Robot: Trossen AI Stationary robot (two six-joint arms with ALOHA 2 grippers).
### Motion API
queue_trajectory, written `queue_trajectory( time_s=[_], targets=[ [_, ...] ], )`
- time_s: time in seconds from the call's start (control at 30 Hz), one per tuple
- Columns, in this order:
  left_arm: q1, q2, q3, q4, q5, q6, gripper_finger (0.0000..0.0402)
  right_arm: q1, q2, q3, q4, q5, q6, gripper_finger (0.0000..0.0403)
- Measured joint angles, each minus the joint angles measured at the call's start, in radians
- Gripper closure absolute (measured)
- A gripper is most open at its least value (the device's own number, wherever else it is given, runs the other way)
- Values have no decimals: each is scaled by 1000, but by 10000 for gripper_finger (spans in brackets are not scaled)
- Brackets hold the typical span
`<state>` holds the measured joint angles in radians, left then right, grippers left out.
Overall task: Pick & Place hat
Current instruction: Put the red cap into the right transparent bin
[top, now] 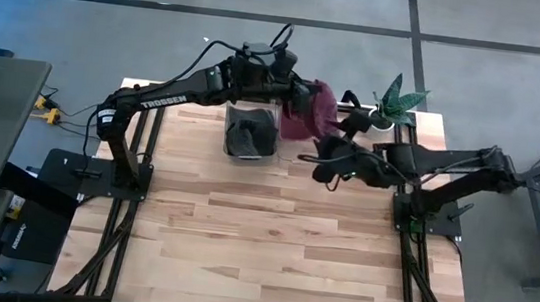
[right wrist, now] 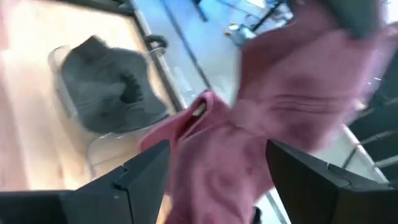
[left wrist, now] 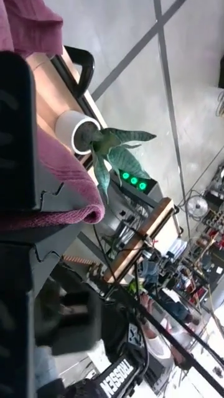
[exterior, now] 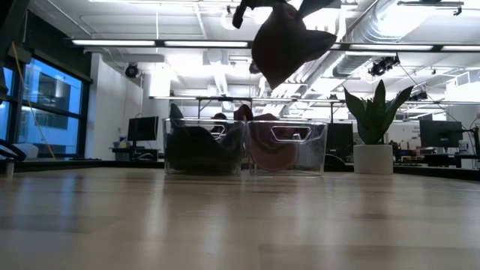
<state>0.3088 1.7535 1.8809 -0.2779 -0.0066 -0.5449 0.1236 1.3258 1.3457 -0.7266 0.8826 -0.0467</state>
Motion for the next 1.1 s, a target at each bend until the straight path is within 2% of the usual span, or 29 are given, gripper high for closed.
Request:
queue_trajectory(
  time_s=[0.1,0.23,0.5,0.7,0.8,0.93,1.1],
  targets=[
    [0,0,0,2,17,13,401,0,33,0,21,-26,-21,142],
    [0,0,0,3,52,17,401,0,75,0,57,16,-44,141],
    [-1,0,0,-19,98,17,401,3,116,0,59,242,-45,141],
    [-1,1,0,-31,130,16,401,24,107,0,59,464,-96,141],
    [-2,1,0,-29,144,16,401,23,107,0,59,470,-112,141],
    [-1,1,0,-28,151,16,401,20,107,0,59,448,-45,141],
    [-1,1,0,-24,154,16,401,14,107,0,59,507,-30,150]
  ],
)
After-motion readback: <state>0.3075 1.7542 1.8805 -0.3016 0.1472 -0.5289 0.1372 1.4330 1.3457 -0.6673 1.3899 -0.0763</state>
